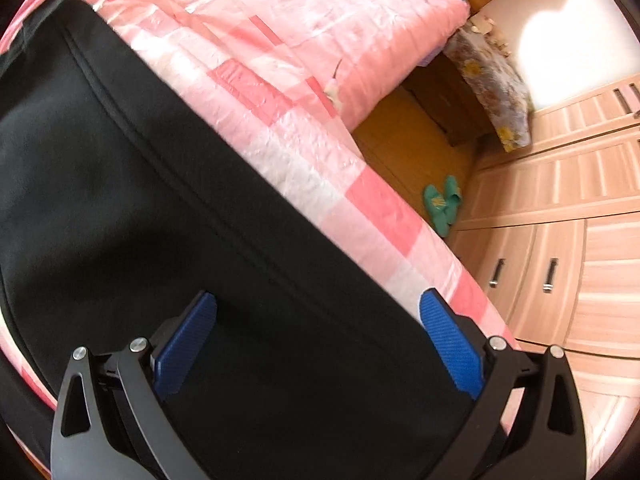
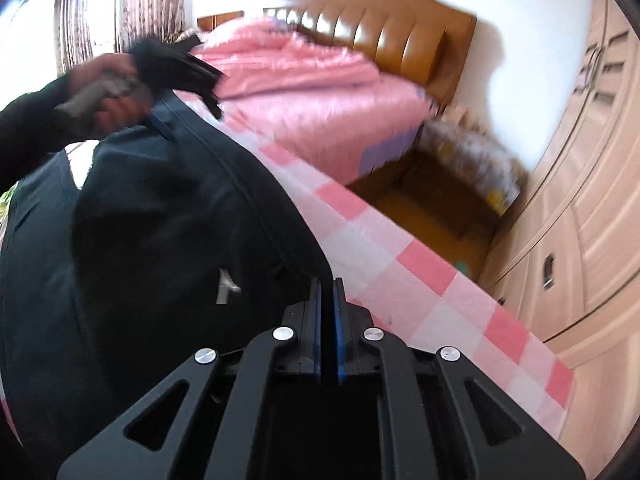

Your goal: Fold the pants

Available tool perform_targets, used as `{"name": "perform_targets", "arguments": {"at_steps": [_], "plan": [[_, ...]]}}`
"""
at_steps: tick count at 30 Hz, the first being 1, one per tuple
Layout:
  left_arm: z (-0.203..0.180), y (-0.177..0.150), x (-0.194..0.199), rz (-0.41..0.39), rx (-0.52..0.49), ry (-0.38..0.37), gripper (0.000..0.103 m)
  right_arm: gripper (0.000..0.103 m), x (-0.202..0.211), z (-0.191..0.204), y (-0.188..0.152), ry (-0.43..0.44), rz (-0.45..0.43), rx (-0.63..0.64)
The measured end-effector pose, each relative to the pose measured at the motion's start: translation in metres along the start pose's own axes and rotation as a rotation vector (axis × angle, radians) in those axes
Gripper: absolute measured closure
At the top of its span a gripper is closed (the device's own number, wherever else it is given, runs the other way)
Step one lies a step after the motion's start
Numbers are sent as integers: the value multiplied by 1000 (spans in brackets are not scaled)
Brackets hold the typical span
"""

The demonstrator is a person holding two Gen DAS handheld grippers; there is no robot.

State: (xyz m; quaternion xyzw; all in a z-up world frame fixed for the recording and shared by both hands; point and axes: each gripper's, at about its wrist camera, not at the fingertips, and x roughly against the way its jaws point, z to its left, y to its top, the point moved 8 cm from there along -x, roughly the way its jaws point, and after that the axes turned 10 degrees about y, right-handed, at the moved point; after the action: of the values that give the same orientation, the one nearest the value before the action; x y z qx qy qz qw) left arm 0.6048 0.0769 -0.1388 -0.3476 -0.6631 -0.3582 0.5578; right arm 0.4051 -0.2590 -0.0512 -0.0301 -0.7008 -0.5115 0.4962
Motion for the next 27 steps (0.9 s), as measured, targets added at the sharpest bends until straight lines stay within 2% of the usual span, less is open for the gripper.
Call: {"name": "perform_targets", "arguments": {"at_steps": [3,4,5,7,8,9,12,15,17,20,22,25,27], "plan": [[-3,-6,-4,0,-57,88,5,94,27,38,2,-46,-59,59],[-3,-7,-4,-8,-69,111,7,94,32,47,4,-54,-67,75],[-1,-8,-3,-18,-74,127,14,94,38,57,3,-62,-75,90],[11,-9,4,-52,-49,153,40,94,42,72,4,-76,-82,101],[18,-12,7,-63,-44,153,72,94,43,75,3,-88,-83,103],[26,-15,12,-60,-30,119,92,94,44,78,2,-101,-83,102],[48,-25,37,-60,49,-51,95,94,47,81,-7,-131,-74,85],[74,-43,79,-122,78,-202,95,94,54,92,-13,-161,-77,83],[93,-63,113,-189,64,-288,95,94,70,103,-15,-180,-109,83],[130,-116,171,-327,3,-448,95,94,96,122,-22,-203,-165,87],[163,-156,191,-391,-24,-521,95,94,113,139,-33,-205,-194,92],[211,-218,197,-476,-96,-535,95,94,133,174,-58,-215,-212,115],[242,-260,181,-491,-138,-516,95,94,137,198,-81,-204,-198,116]]}}
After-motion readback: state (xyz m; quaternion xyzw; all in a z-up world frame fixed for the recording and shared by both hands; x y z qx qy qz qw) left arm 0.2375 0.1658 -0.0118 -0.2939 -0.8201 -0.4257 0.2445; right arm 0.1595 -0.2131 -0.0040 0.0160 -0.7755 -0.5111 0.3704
